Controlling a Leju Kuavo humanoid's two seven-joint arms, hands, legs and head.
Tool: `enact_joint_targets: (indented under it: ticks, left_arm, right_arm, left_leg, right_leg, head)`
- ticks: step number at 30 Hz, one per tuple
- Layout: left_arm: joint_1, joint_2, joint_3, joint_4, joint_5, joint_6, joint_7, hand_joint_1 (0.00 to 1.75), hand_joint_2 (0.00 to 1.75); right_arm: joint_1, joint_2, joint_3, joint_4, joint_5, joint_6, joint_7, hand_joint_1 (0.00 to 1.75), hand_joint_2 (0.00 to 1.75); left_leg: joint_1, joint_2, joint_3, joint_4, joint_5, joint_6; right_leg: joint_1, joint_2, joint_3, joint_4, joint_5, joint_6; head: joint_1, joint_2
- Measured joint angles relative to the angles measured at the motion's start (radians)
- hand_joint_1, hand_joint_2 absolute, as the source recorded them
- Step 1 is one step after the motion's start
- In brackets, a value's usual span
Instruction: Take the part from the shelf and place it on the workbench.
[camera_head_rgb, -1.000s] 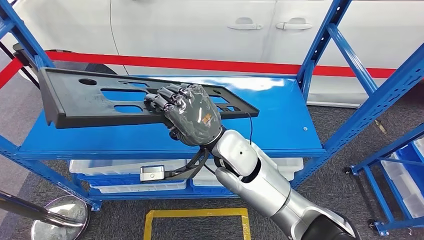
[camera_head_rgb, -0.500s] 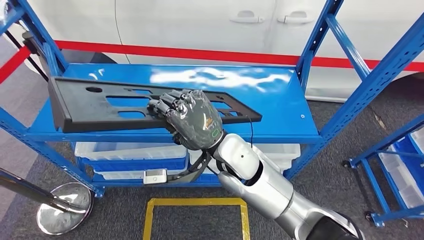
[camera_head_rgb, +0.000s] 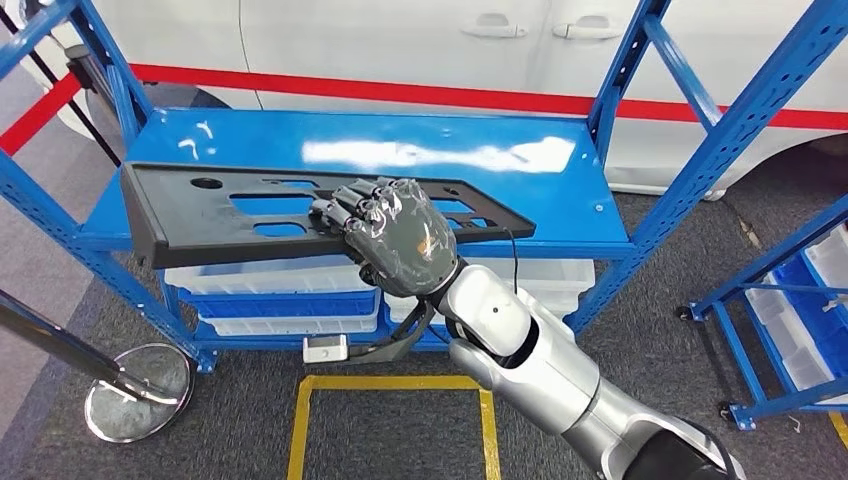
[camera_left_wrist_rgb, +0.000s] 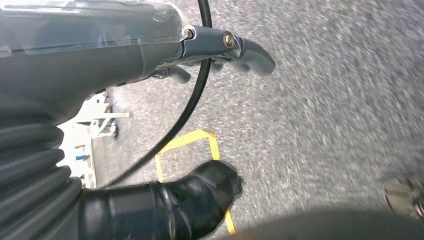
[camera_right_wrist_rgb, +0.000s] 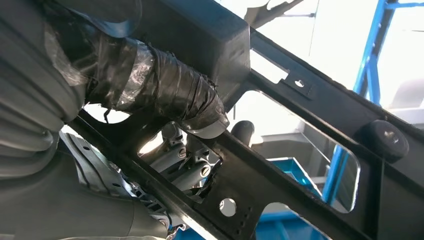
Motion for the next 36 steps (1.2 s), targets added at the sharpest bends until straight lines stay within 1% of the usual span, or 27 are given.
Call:
enact_joint_targets:
  ticks: [5, 7, 8, 9, 10, 11, 12, 14, 15, 17, 18, 19, 20, 22, 23, 24, 25, 26, 27, 28, 29, 30, 31, 32, 33, 34, 36]
  left_arm:
    - [0.0, 0.0, -0.008, 0.001, -0.011, -0.003, 0.004, 0.0, 1.75]
    - [0.001, 0.002, -0.019, 0.002, -0.021, -0.004, 0.008, 0.0, 1.75]
    - [0.001, 0.004, -0.029, 0.003, -0.026, -0.005, 0.01, 0.0, 1.75]
    - [0.001, 0.007, -0.041, 0.004, -0.034, -0.006, 0.016, 0.0, 1.75]
    - [0.001, 0.01, -0.05, 0.004, -0.04, -0.006, 0.024, 0.0, 1.75]
    - [0.0, 0.012, -0.059, 0.004, -0.046, -0.004, 0.034, 0.0, 1.75]
    - [0.0, 0.012, -0.064, 0.004, -0.05, 0.002, 0.044, 0.0, 1.75]
    - [0.001, 0.012, -0.068, 0.004, -0.044, 0.018, 0.054, 0.0, 1.75]
    - [0.002, 0.011, -0.068, 0.004, -0.039, 0.023, 0.053, 0.0, 1.75]
    - [0.006, 0.012, -0.067, 0.005, -0.039, 0.016, 0.046, 0.0, 1.75]
    - [0.006, 0.013, -0.068, 0.005, -0.048, 0.01, 0.042, 0.0, 1.75]
    - [0.006, 0.014, -0.07, 0.005, -0.059, 0.005, 0.04, 0.0, 1.75]
    - [0.005, 0.014, -0.072, 0.006, -0.073, 0.004, 0.04, 0.0, 1.75]
    - [0.004, 0.014, -0.083, 0.006, -0.104, 0.014, 0.045, 0.0, 1.75]
    - [0.004, 0.015, -0.091, 0.006, -0.12, 0.023, 0.048, 0.0, 1.75]
    - [0.004, 0.016, -0.099, 0.006, -0.136, 0.032, 0.053, 0.0, 1.75]
    - [0.003, 0.017, -0.108, 0.006, -0.149, 0.042, 0.059, 0.0, 1.75]
    - [0.002, 0.019, -0.115, 0.006, -0.158, 0.053, 0.063, 0.0, 1.75]
    - [0.0, 0.02, -0.12, 0.006, -0.159, 0.065, 0.065, 0.0, 1.75]
    - [-0.003, 0.021, -0.123, 0.006, -0.153, 0.075, 0.063, 0.0, 1.75]
    - [-0.005, 0.022, -0.122, 0.006, -0.141, 0.082, 0.056, 0.0, 1.75]
    - [-0.006, 0.023, -0.12, 0.006, -0.126, 0.085, 0.044, 0.0, 1.75]
    - [-0.005, 0.024, -0.116, 0.006, -0.114, 0.082, 0.031, 0.0, 1.75]
    - [-0.003, 0.024, -0.111, 0.006, -0.105, 0.071, 0.018, 0.0, 1.75]
    - [-0.001, 0.025, -0.108, 0.006, -0.1, 0.057, 0.01, 0.0, 1.75]
    - [-0.003, 0.024, -0.105, 0.006, -0.1, 0.042, 0.012, 0.0, 1.75]
    - [-0.01, 0.018, -0.104, 0.006, -0.108, 0.014, 0.044, 0.0, 1.75]
  right_arm:
    - [-0.002, 0.0, 0.0, 0.0, 0.0, 0.0, 0.0, 1.75, 1.75]
    - [-0.004, 0.0, 0.0, -0.001, 0.0, 0.0, 0.0, 1.75, 1.75]
    - [-0.005, 0.001, 0.0, -0.002, 0.0, 0.001, 0.0, 1.75, 1.75]
    - [-0.006, 0.001, 0.001, -0.003, 0.0, 0.002, 0.0, 1.75, 1.75]
    - [-0.007, 0.002, 0.001, -0.003, 0.001, 0.002, 0.0, 1.75, 1.75]
    - [-0.007, 0.002, 0.001, -0.003, 0.002, 0.004, 0.0, 1.75, 1.75]
    - [-0.008, 0.002, 0.001, -0.004, 0.004, 0.005, 0.0, 1.75, 1.75]
    - [-0.009, 0.002, 0.001, -0.005, 0.01, 0.01, 0.004, 1.75, 1.75]
    - [-0.01, 0.0, 0.001, -0.006, 0.012, 0.014, 0.006, 1.75, 1.75]
    - [-0.011, -0.005, 0.001, -0.005, 0.009, 0.028, 0.007, 1.75, 1.75]
    - [-0.013, -0.008, 0.001, -0.004, 0.002, 0.037, 0.006, 1.75, 1.75]
    - [-0.014, -0.011, 0.001, -0.003, -0.007, 0.045, 0.004, 1.75, 1.75]
    - [-0.017, -0.014, 0.001, -0.002, -0.015, 0.052, 0.001, 1.75, 1.75]
    - [-0.022, -0.015, 0.001, 0.001, -0.025, 0.063, -0.002, 1.75, 1.75]
    - [-0.024, -0.015, 0.002, 0.002, -0.026, 0.068, -0.002, 1.75, 1.75]
    - [-0.026, -0.015, 0.002, 0.004, -0.026, 0.074, -0.002, 1.75, 1.75]
    - [-0.028, -0.015, 0.003, 0.005, -0.026, 0.079, -0.002, 1.75, 1.75]
    - [-0.032, -0.015, 0.004, 0.006, -0.025, 0.084, -0.001, 1.75, 1.75]
    - [-0.037, -0.015, 0.004, 0.006, -0.024, 0.089, 0.001, 1.75, 1.75]
    - [-0.042, -0.015, 0.004, 0.006, -0.023, 0.092, 0.002, 1.75, 1.75]
    - [-0.046, -0.016, 0.004, 0.005, -0.022, 0.094, 0.004, 1.75, 1.75]
    - [-0.05, -0.017, 0.003, 0.005, -0.022, 0.096, 0.006, 1.75, 1.75]
    - [-0.051, -0.018, 0.003, 0.004, -0.022, 0.098, 0.007, 1.75, 1.75]
    - [-0.052, -0.019, 0.003, 0.004, -0.022, 0.099, 0.008, 1.75, 1.75]
    - [-0.052, -0.019, 0.003, 0.003, -0.024, 0.1, 0.009, 1.75, 1.75]
    - [-0.053, -0.019, 0.003, 0.003, -0.026, 0.101, 0.009, 1.75, 1.75]
    - [-0.054, -0.018, 0.003, 0.003, -0.037, 0.101, 0.005, 1.75, 1.75]
  left_leg:
    - [0.003, -0.002, -0.001, -0.007, 0.01, -0.006]
    - [0.001, -0.003, -0.008, 0.003, -0.007, -0.011]
    - [0.003, -0.003, -0.028, 0.069, -0.059, -0.02]
    - [0.008, -0.003, -0.037, 0.134, -0.094, -0.032]
    - [0.016, -0.003, -0.033, 0.18, -0.115, -0.044]
    - [0.025, -0.001, -0.012, 0.203, -0.124, -0.057]
    - [0.029, -0.001, 0.035, 0.15, -0.109, -0.067]
    - [0.028, -0.003, 0.092, 0.058, -0.119, -0.064]
    - [0.024, -0.005, 0.098, 0.04, -0.131, -0.056]
    - [0.023, -0.006, 0.083, 0.035, -0.12, -0.032]
    - [0.022, -0.007, 0.076, 0.034, -0.11, -0.02]
    - [0.023, -0.007, 0.066, 0.032, -0.098, -0.009]
    - [0.023, -0.007, 0.054, 0.031, -0.086, 0.0]
    - [0.019, -0.013, 0.024, 0.031, -0.061, 0.008]
    - [0.016, -0.018, 0.008, 0.032, -0.049, 0.009]
    - [0.013, -0.024, -0.008, 0.032, -0.037, 0.009]
    - [0.01, -0.031, -0.022, 0.032, -0.026, 0.009]
    - [0.006, -0.041, -0.035, 0.032, -0.014, 0.008]
    - [0.005, -0.05, -0.046, 0.032, -0.004, 0.008]
    - [0.003, -0.058, -0.054, 0.032, 0.007, 0.006]
    - [0.005, -0.067, -0.06, 0.028, 0.018, 0.001]
    - [0.011, -0.076, -0.062, 0.021, 0.03, -0.005]
    - [0.015, -0.088, -0.063, 0.01, 0.043, -0.013]
    - [0.017, -0.101, -0.062, -0.005, 0.058, -0.021]
    - [0.015, -0.099, -0.063, -0.013, 0.06, -0.026]
    - [0.012, -0.085, -0.07, -0.007, 0.044, -0.03]
    - [0.009, -0.036, -0.096, 0.069, -0.041, -0.037]
  right_leg:
    - [0.004, -0.001, -0.002, -0.006, 0.009, -0.006]
    - [-0.005, -0.007, -0.002, -0.027, 0.029, -0.007]
    - [-0.01, -0.01, -0.016, -0.035, 0.049, -0.006]
    - [-0.018, -0.014, -0.041, -0.036, 0.071, -0.002]
    - [-0.023, -0.015, -0.072, -0.024, 0.086, 0.002]
    - [-0.028, -0.017, -0.105, -0.006, 0.099, 0.009]
    - [-0.031, -0.018, -0.13, 0.013, 0.104, 0.017]
    - [-0.031, -0.018, -0.156, 0.04, 0.11, 0.029]
    - [-0.029, -0.018, -0.163, 0.045, 0.116, 0.036]
    - [-0.031, -0.018, -0.168, 0.043, 0.13, 0.048]
    - [-0.034, -0.018, -0.172, 0.048, 0.121, 0.053]
    - [-0.036, -0.016, -0.18, 0.066, 0.093, 0.057]
    - [-0.036, -0.014, -0.193, 0.104, 0.047, 0.06]
    - [-0.035, -0.011, -0.22, 0.222, -0.055, 0.061]
    - [-0.033, -0.01, -0.225, 0.277, -0.081, 0.059]
    - [-0.031, -0.009, -0.218, 0.306, -0.084, 0.054]
    - [-0.027, -0.006, -0.194, 0.302, -0.068, 0.046]
    - [-0.022, 0.001, -0.154, 0.264, -0.042, 0.034]
    - [-0.015, 0.02, -0.105, 0.201, -0.026, 0.016]
    - [-0.012, 0.042, -0.057, 0.13, -0.022, -0.001]
    - [-0.008, 0.061, -0.021, 0.072, -0.025, -0.012]
    - [-0.004, 0.075, -0.001, 0.034, -0.029, -0.02]
    - [-0.002, 0.075, 0.007, 0.016, -0.024, -0.022]
    - [-0.001, 0.066, 0.008, 0.0, -0.009, -0.023]
    - [-0.002, 0.053, 0.01, -0.019, 0.009, -0.024]
    - [-0.006, 0.038, 0.012, -0.039, 0.028, -0.025]
    - [-0.013, 0.007, 0.005, -0.064, 0.055, -0.02]
  head:
    - [0.001, 0.0]
    - [0.001, 0.0]
    - [0.0, 0.0]
    - [0.0, 0.0]
    - [0.0, 0.0]
    - [0.0, 0.0]
    - [0.0, 0.0]
    - [0.001, 0.0]
    - [0.001, 0.0]
    - [0.002, 0.0]
    - [0.002, 0.0]
    - [0.002, 0.0]
    - [0.002, 0.0]
    - [0.002, 0.0]
    - [0.002, 0.0]
    - [0.002, 0.0]
    - [0.002, 0.0]
    - [0.002, 0.0]
    - [0.001, 0.0]
    - [0.001, 0.0]
    - [0.001, 0.0]
    - [0.002, 0.0]
    - [0.003, 0.0]
    - [0.005, 0.0]
    - [0.006, 0.0]
    - [0.006, 0.0]
    - [0.006, 0.0]
